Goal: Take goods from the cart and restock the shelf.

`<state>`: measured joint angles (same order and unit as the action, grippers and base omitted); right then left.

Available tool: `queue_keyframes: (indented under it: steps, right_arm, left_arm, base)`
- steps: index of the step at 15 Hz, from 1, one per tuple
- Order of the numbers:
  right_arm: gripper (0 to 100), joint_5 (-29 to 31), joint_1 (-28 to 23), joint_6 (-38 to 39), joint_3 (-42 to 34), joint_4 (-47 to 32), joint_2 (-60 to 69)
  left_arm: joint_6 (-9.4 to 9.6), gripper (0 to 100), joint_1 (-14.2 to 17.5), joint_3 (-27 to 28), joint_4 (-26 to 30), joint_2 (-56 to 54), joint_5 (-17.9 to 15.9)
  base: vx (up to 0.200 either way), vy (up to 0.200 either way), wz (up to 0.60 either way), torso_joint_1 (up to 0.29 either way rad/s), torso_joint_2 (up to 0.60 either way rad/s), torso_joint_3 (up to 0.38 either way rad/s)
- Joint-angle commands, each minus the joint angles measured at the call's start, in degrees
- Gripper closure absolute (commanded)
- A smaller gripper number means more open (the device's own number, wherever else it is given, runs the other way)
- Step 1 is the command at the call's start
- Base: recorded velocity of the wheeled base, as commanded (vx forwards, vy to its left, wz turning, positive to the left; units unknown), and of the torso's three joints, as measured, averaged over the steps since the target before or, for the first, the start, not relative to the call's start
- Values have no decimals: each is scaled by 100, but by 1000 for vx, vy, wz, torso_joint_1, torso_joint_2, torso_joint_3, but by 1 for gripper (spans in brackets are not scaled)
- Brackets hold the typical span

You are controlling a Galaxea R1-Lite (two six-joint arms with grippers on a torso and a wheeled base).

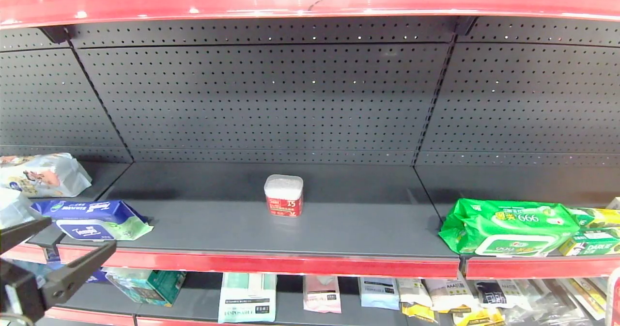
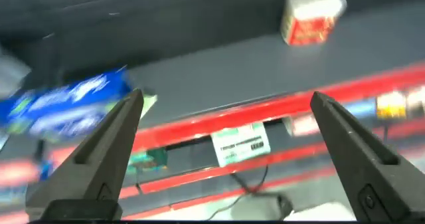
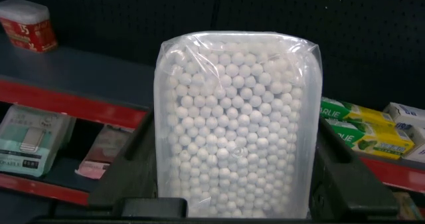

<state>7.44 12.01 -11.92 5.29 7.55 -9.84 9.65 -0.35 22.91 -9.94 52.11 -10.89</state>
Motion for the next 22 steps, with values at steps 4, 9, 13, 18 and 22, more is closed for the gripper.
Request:
queue_keyframes:
  steps: [4, 9, 13, 18, 22]
  right_arm:
    - [100, 3, -67, -12, -432, 1, 360]
    - [100, 47, -93, 15, -529, -289, 412]
    - [100, 74, -93, 15, -529, -298, 412]
    - [100, 65, -93, -12, -529, -298, 404]
    - [100, 74, -102, -3, -529, -306, 404]
  left_arm:
    - [1548, 0, 369, 777, -1318, 3437, -1698]
    - [2383, 0, 264, 1946, -1300, 5063, -2796]
    - [2682, 0, -88, 2763, -1160, 5766, -3367]
    - [2867, 0, -545, 3343, -958, 6337, -3587]
    - [2928, 0, -852, 3791, -922, 6698, -3622]
  base:
    - [0, 0, 0, 0, 0, 0]
    - [0, 0, 0, 0, 0, 0]
    - [0, 0, 0, 0, 0, 0]
    - [0, 0, 0, 0, 0, 0]
    - [0, 0, 0, 0, 0, 0]
